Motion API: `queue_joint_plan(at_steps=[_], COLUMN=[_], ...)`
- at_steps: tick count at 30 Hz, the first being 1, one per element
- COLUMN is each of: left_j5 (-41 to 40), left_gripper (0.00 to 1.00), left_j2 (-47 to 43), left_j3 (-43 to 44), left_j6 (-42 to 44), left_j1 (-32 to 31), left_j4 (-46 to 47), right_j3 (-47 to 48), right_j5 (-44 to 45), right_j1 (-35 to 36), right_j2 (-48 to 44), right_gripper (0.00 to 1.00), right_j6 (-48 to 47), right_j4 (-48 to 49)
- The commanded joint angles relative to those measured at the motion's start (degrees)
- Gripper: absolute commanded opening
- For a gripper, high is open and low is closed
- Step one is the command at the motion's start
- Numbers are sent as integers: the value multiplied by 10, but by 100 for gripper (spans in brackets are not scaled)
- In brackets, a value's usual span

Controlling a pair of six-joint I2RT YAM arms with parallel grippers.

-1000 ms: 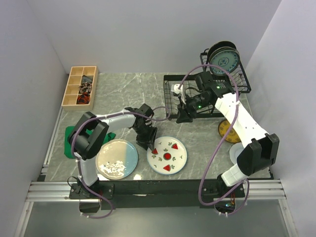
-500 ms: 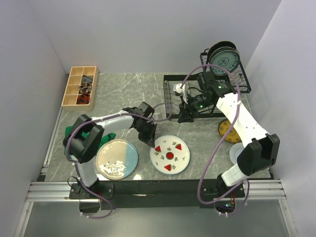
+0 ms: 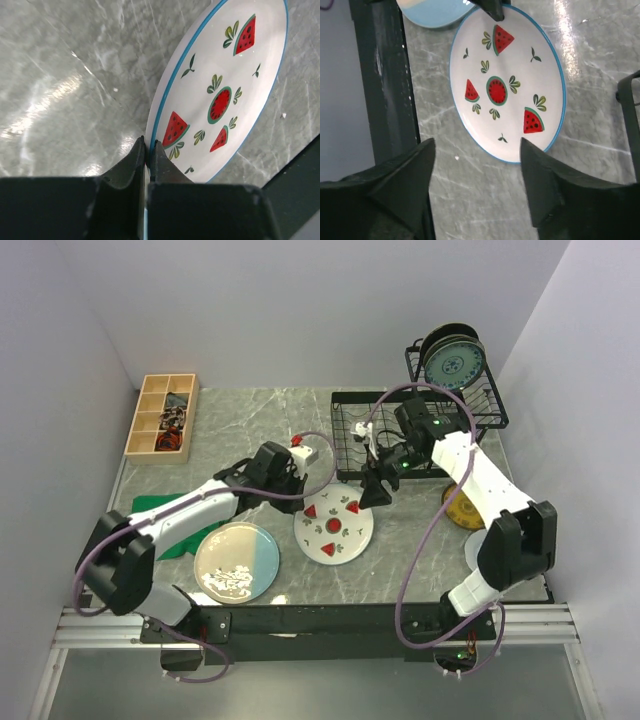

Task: Load the plates into the dish rack
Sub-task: Grab a plate with the left arm, then pass the plate from the left arm to the right

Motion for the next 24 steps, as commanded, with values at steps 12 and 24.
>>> queue_joint_plan(at_steps=[12,24], left_j5=[-15,-14], left_gripper=[1,1], left_j2=[-110,-121], left_j3=[-29,-37], left_j6=[76,61], left_j1=[1,1], left_j4=[142,164], right_j3=[126,172], right_j5=[-33,-27], right_j1=[7,47], right_j2=[182,247], right_gripper=[91,74], right_j6=[49,-13], right_j4=[39,5])
